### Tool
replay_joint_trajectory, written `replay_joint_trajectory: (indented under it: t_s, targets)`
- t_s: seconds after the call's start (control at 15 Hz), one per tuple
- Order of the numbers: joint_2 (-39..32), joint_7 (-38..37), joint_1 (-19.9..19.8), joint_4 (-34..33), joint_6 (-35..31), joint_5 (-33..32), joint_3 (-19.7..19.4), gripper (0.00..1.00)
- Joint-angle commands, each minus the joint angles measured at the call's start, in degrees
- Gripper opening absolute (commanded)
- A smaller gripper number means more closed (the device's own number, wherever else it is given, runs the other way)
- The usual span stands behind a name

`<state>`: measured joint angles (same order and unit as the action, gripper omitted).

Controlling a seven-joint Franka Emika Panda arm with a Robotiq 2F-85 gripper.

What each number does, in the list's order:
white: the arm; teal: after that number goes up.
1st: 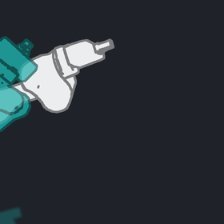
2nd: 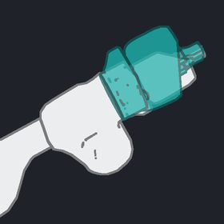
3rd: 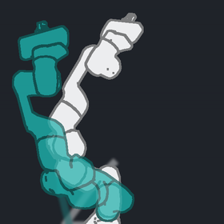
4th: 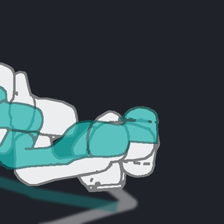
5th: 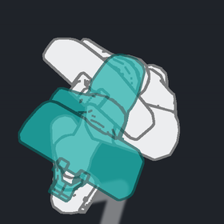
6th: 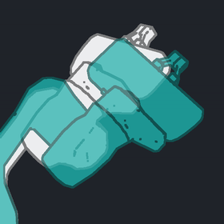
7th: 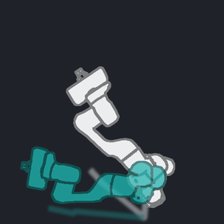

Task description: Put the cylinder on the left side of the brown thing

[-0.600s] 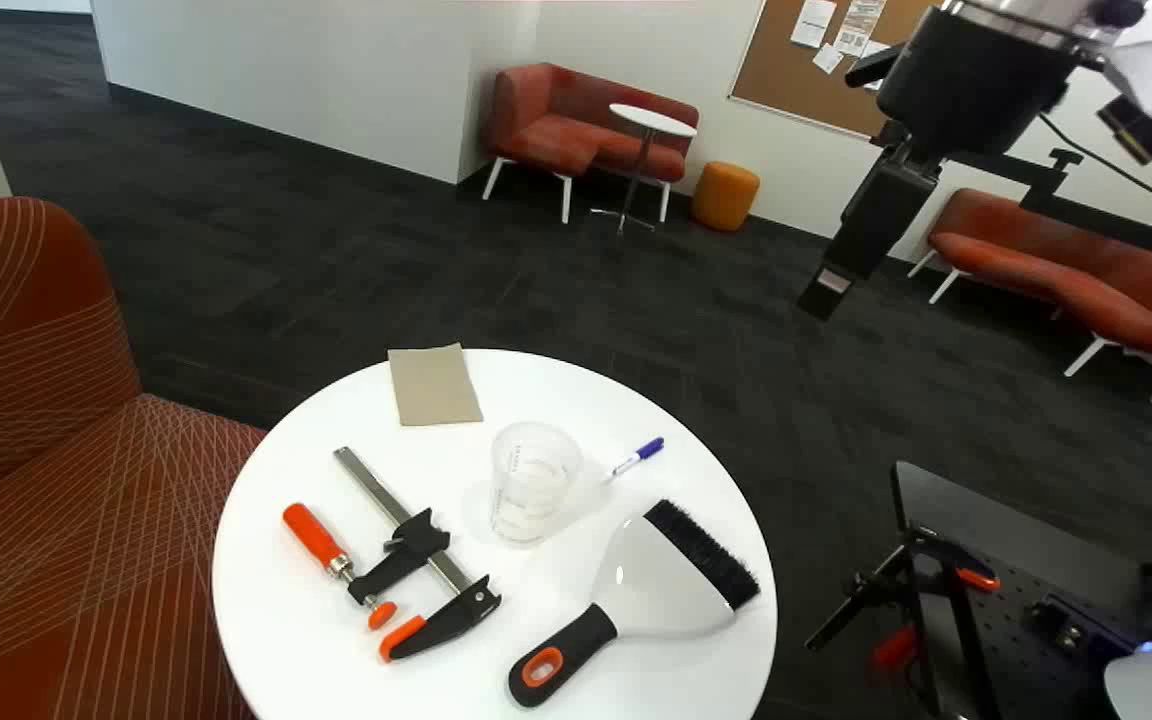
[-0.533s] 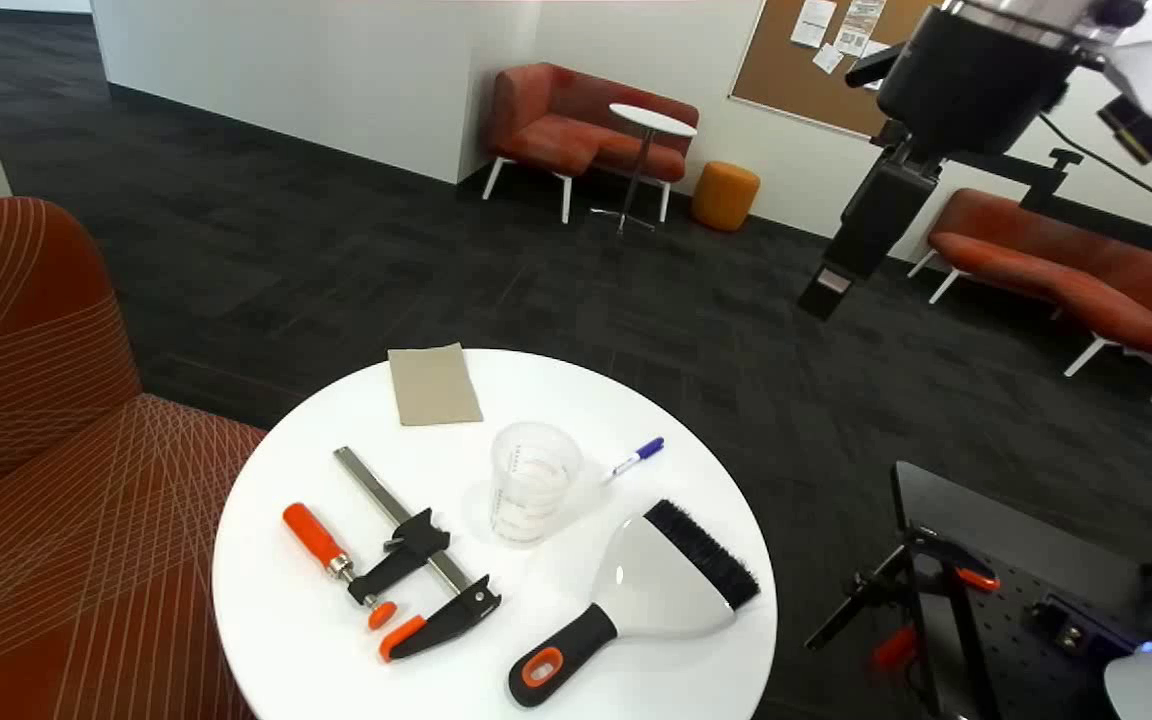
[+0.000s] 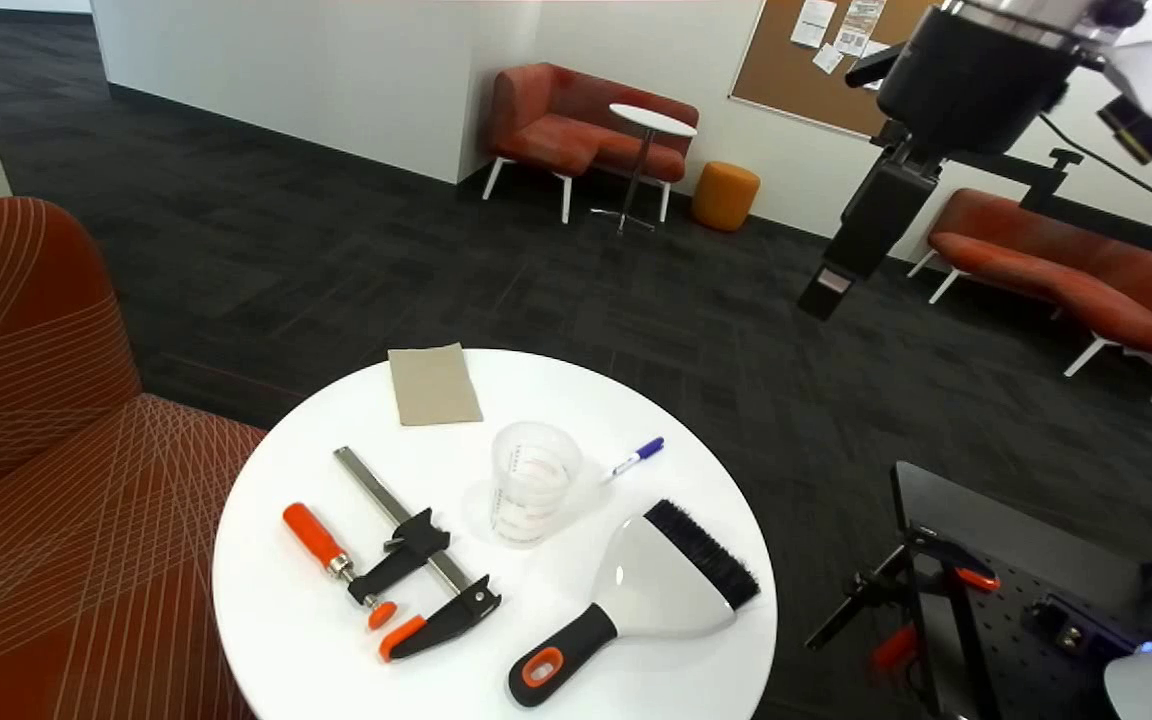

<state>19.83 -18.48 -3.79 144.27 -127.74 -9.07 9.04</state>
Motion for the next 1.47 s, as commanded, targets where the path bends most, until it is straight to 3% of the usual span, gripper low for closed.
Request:
replay_joint_trajectory:
  t_s: [0.0,0.33,0.6,1.4]
  targets:
    - [-0.9,0.3,0.9,-0.3,-1.2,-0.4,-1.3,1.0]
    - [-7.9,4.1,0.4,-2.1,-8.5,0.2,-4.2,1.0]
    - [-17.5,5.5,-0.3,-5.6,-14.8,-2.0,-6.4,1.0]
    - [-41.8,12.0,2.5,-20.7,-19.9,1.4,-8.6,1.0]
